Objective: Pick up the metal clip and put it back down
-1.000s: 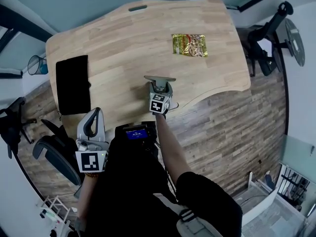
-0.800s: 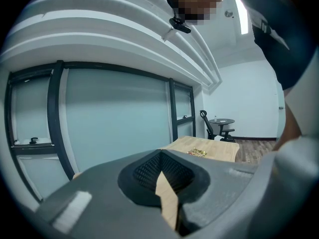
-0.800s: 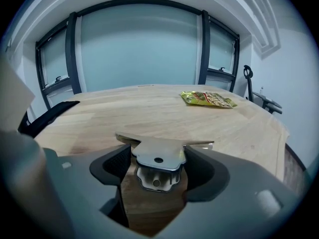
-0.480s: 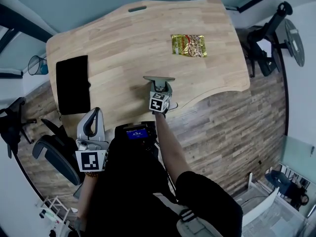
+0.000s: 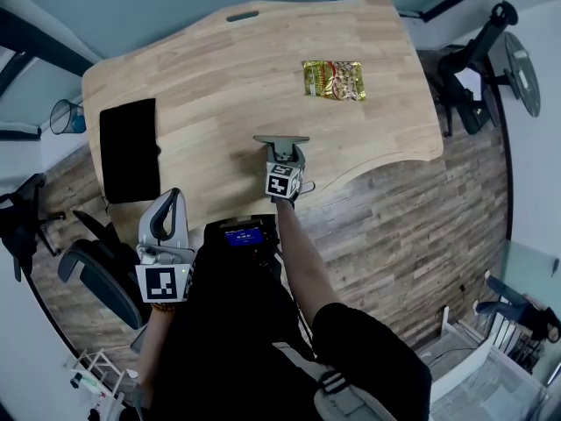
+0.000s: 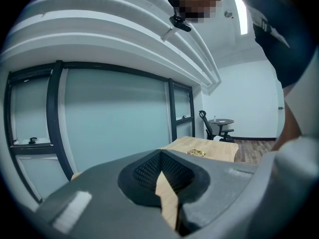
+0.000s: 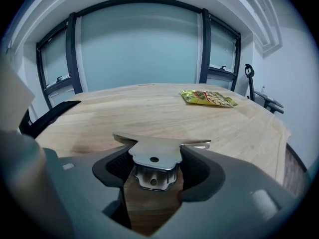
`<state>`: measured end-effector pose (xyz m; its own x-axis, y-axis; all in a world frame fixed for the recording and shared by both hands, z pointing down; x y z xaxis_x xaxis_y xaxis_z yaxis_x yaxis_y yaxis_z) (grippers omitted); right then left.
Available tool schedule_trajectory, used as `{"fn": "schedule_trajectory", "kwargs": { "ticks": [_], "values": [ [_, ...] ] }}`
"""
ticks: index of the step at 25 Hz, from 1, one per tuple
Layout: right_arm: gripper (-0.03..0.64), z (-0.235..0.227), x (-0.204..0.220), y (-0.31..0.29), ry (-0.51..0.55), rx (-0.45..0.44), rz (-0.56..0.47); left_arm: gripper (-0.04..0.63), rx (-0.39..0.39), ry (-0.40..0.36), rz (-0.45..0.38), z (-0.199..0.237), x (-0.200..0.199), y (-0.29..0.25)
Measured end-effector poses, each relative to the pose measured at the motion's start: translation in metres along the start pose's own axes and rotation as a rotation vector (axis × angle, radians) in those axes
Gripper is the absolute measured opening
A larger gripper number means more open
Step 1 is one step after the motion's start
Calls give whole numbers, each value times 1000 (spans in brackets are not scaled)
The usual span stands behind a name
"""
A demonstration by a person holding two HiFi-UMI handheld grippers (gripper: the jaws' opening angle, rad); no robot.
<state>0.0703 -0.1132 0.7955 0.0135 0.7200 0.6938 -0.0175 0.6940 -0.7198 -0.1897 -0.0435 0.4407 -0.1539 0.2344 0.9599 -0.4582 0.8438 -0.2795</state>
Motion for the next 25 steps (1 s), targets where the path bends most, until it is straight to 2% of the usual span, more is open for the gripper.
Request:
{"fn": "schedule_trajectory", "kwargs": {
  "ticks": [11,25],
  "values": [
    [308,0,-1,8,24,-26,-24,1,3,-6,0,3,-2,1],
    [308,-13,-40,30,65,-38,-106,1,26,-16,-29,0,-9,-3]
  ]
}}
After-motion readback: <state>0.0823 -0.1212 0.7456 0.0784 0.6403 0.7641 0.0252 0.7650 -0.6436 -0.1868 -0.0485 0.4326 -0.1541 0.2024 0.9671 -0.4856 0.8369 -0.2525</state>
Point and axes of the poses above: the fingertips, and each gripper's own axes: y backward along the fingers, z to its left, x out of its underside, the point moved 4 cm from there along y, backward along the fingers, and after that the axes turned 2 degrees about y, right-handed, at the moved point
